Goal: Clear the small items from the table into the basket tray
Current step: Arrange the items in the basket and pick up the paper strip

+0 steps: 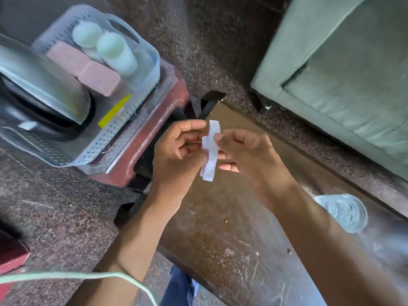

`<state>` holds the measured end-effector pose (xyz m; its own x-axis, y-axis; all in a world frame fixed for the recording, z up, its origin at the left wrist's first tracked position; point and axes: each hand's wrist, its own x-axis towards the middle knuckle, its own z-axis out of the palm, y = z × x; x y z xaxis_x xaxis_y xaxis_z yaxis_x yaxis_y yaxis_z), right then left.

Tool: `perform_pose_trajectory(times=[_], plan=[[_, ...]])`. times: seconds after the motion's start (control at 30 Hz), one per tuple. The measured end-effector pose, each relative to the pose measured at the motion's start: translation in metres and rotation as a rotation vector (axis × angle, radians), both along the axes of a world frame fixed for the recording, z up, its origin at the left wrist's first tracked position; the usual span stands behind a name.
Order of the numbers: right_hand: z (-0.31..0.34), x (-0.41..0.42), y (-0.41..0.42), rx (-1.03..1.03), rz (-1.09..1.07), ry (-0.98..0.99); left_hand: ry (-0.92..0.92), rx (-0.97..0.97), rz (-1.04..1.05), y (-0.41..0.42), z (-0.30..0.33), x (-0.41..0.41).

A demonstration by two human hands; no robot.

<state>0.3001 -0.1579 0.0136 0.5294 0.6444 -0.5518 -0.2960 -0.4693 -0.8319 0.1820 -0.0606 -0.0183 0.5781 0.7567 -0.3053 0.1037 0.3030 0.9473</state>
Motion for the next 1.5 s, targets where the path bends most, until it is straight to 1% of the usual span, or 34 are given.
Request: perform_pose_trajectory(times=[0.1, 0.23, 0.37, 0.43, 0.5, 0.57, 0.63, 0.67, 0.73, 0.8, 0.87, 0.97, 1.1, 1.17, 1.23, 1.3, 1.4, 1.5], plan=[[0.013, -0.001, 0.038, 0.084, -0.008, 0.012, -0.075, 0.022, 0.045, 0.029, 0.008, -0.005], [0.017, -0.004, 0.084, 0.161, -0.031, 0.039, -0.09, 0.057, 0.13, 0.059, 0.009, -0.014], [0.022, 0.0, 0.123, 0.222, 0.005, 0.155, -0.036, 0.322, 0.162, 0.089, 0.001, -0.032], [0.026, 0.004, 0.142, 0.231, 0.038, 0.129, 0.017, 0.434, 0.172, 0.104, -0.004, -0.042], [0.029, 0.006, 0.161, 0.215, 0.062, 0.057, 0.131, 0.593, 0.176, 0.118, -0.011, -0.05], [0.034, 0.007, 0.182, 0.206, 0.071, -0.01, 0.304, 0.752, 0.138, 0.129, -0.017, -0.054], [0.037, 0.008, 0.203, 0.192, 0.092, -0.104, 0.45, 0.848, 0.037, 0.137, -0.02, -0.056], [0.037, 0.009, 0.214, 0.171, 0.12, -0.181, 0.506, 0.859, -0.027, 0.141, -0.022, -0.057], [0.035, 0.011, 0.235, 0.138, 0.206, -0.358, 0.592, 0.842, -0.116, 0.148, -0.025, -0.057], [0.03, 0.011, 0.252, 0.125, 0.311, -0.53, 0.636, 0.833, -0.155, 0.153, -0.03, -0.057], [0.023, 0.011, 0.262, 0.132, 0.436, -0.695, 0.657, 0.844, -0.175, 0.154, -0.035, -0.056], [0.006, 0.013, 0.271, 0.117, 0.659, -0.938, 0.675, 0.839, -0.146, 0.154, -0.043, -0.056], [-0.017, 0.011, 0.282, -0.048, 0.893, -1.246, 0.633, 0.866, -0.125, 0.154, -0.05, -0.056], [-0.026, 0.007, 0.286, -0.084, 0.996, -1.394, 0.594, 0.916, -0.107, 0.153, -0.053, -0.056], [-0.032, 0.001, 0.291, -0.092, 1.065, -1.487, 0.573, 0.989, -0.051, 0.153, -0.055, -0.056], [-0.037, -0.003, 0.295, -0.14, 1.099, -1.536, 0.565, 1.062, 0.024, 0.152, -0.057, -0.055], [-0.043, -0.006, 0.3, -0.248, 1.124, -1.563, 0.545, 1.064, 0.039, 0.153, -0.062, -0.054], [-0.049, -0.009, 0.303, -0.282, 1.13, -1.571, 0.551, 1.028, 0.012, 0.154, -0.063, -0.055]])
